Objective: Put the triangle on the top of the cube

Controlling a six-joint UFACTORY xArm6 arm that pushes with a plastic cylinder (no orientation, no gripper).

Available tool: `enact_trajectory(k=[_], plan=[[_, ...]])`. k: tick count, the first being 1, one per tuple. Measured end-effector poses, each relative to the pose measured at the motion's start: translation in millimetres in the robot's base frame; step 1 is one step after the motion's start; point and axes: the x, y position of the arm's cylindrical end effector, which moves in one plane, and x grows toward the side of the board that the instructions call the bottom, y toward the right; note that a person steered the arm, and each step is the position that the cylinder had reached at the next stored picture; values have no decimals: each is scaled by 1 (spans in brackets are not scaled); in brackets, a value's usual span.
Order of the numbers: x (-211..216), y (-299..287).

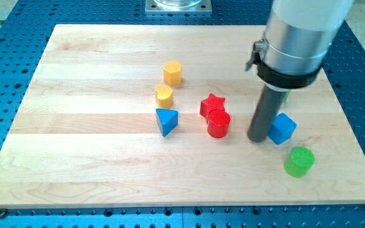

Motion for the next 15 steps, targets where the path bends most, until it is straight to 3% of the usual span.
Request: enact_trajectory(k=[1, 3, 5, 6, 8, 9, 11, 14, 15], plan=[[-26, 10], [-9, 54], [70, -85], [42, -195], [-26, -167], [-23, -180], [15, -138], [-64, -106], [-92, -124]])
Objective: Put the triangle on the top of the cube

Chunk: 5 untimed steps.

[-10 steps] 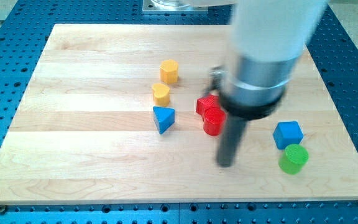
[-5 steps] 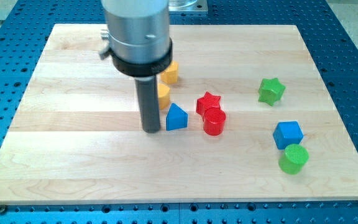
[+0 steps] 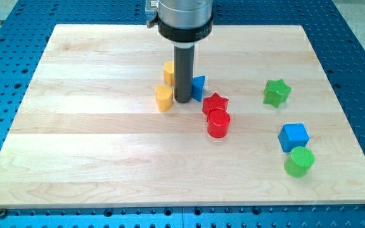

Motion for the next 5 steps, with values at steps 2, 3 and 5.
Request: enact_trajectory(k=[2, 3, 5], plan=[[-28, 75], [-20, 87], [14, 117]])
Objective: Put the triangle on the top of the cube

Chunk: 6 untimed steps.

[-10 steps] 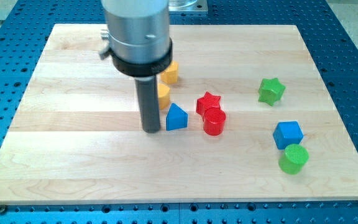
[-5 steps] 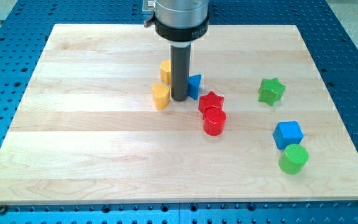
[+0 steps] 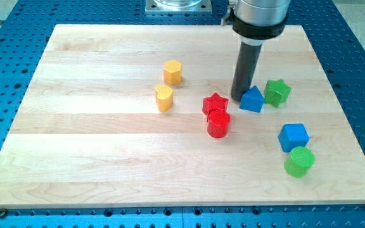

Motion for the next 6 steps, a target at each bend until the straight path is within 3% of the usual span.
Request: enact_trajectory(k=[2, 4, 6], plan=[[33, 24], [55, 0], [56, 57]])
